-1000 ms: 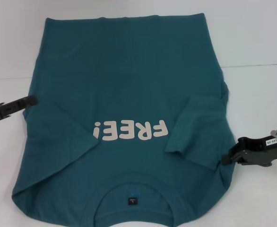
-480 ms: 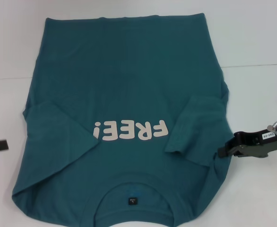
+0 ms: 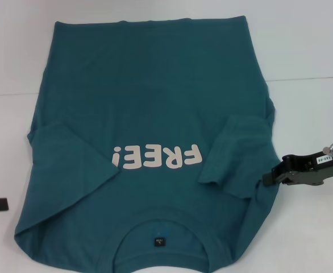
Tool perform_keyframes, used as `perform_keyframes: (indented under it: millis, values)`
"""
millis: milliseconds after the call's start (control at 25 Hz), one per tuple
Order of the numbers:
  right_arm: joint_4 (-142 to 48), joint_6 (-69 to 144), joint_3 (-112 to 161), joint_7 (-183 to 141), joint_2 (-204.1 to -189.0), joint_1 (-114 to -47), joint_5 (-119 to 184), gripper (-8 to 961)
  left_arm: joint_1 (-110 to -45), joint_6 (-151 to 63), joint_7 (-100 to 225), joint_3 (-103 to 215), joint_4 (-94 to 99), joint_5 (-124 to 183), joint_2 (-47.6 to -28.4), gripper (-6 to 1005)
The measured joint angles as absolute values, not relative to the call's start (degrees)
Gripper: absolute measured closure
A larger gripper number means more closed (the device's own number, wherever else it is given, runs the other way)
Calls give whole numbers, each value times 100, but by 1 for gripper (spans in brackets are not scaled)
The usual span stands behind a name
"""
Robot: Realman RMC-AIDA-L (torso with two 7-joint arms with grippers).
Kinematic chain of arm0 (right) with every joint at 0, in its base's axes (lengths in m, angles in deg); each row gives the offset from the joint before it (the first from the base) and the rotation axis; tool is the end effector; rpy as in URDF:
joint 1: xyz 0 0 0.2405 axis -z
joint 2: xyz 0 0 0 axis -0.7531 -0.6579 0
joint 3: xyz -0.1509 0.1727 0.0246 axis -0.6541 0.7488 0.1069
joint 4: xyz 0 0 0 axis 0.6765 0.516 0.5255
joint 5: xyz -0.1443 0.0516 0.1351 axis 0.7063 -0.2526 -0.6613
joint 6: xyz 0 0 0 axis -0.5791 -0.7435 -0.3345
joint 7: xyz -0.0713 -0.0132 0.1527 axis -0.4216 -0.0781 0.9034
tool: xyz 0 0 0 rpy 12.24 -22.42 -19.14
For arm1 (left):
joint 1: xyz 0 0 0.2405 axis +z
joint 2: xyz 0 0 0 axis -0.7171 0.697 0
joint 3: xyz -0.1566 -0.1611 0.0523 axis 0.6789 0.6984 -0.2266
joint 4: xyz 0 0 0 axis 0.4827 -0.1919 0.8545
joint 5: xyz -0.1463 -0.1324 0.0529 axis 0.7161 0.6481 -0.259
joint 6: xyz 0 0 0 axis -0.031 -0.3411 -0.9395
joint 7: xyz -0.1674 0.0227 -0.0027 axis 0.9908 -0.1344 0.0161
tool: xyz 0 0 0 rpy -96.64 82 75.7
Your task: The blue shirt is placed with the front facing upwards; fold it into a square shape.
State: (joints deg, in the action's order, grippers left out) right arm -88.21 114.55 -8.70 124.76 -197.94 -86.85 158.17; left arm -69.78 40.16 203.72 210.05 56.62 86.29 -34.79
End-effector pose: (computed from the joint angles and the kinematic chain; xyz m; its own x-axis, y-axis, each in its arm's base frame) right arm 0.2604 0.3565 0.0233 0.1304 -0.9591 -0.2514 -0.9890 -0.1079 -0.1013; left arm -0.3228 0.3038 0.0857 0.0492 0.9043 0.4241 0.9974 -0.0221 -0.0687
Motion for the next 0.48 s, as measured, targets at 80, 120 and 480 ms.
perform_keyframes:
  millis: [80, 120, 480]
  values:
    - [-8830, 11460, -870, 12474, -19794, -8679, 15817, 901, -6987, 4174, 20393, 20977, 5655, 8616, -3478, 218]
    - [-8830, 11460, -870, 12469, -19794, -8677, 15817, 901, -6993, 4230, 20406, 20971, 5655, 8604, -3478, 218]
    - [-8836, 11479, -860, 12398, -19794, -8671, 15817, 902, -7048, 4403, 20546, 20846, 5510, 8554, -3519, 219]
